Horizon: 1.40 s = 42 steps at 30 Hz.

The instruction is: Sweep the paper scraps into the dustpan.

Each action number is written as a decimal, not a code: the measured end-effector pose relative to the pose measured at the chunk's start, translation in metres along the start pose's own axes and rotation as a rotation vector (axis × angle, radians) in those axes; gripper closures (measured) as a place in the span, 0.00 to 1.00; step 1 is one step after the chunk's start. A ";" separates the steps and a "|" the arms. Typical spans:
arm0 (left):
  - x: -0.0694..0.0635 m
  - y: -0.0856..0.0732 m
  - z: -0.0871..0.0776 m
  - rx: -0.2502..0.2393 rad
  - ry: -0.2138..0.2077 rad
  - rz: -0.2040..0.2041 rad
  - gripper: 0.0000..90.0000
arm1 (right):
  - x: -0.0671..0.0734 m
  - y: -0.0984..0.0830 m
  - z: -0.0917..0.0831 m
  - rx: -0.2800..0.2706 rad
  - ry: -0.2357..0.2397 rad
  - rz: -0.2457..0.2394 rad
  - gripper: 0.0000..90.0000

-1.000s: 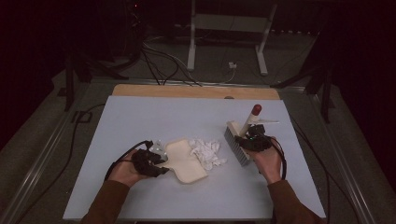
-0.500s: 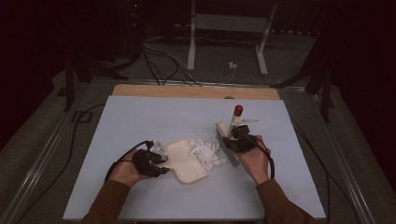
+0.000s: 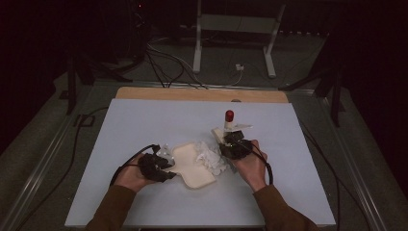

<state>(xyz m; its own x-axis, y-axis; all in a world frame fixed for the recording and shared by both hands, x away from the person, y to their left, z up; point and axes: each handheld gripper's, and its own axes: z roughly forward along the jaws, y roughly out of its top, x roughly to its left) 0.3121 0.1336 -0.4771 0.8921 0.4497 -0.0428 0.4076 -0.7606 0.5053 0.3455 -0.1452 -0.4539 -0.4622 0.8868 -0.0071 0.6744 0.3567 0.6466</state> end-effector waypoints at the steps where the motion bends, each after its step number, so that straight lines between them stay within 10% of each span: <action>1: 0.000 0.000 0.000 -0.004 0.001 -0.004 0.74 | 0.002 0.000 0.000 -0.001 -0.002 -0.005 0.74; 30: -0.001 0.002 0.002 -0.012 0.002 -0.009 0.74 | 0.062 0.008 -0.001 0.009 0.106 -0.163 0.74; 35: -0.001 0.001 0.003 -0.017 0.000 -0.014 0.74 | 0.064 0.011 -0.008 0.000 0.200 -0.148 0.75; 42: 0.000 -0.001 0.004 -0.023 -0.004 -0.016 0.74 | 0.054 0.018 -0.014 -0.018 0.181 -0.141 0.74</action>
<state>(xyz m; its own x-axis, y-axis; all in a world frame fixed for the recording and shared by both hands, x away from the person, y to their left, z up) 0.3123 0.1328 -0.4808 0.8865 0.4596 -0.0542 0.4169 -0.7424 0.5244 0.3239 -0.0949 -0.4320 -0.6484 0.7604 0.0374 0.5856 0.4668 0.6627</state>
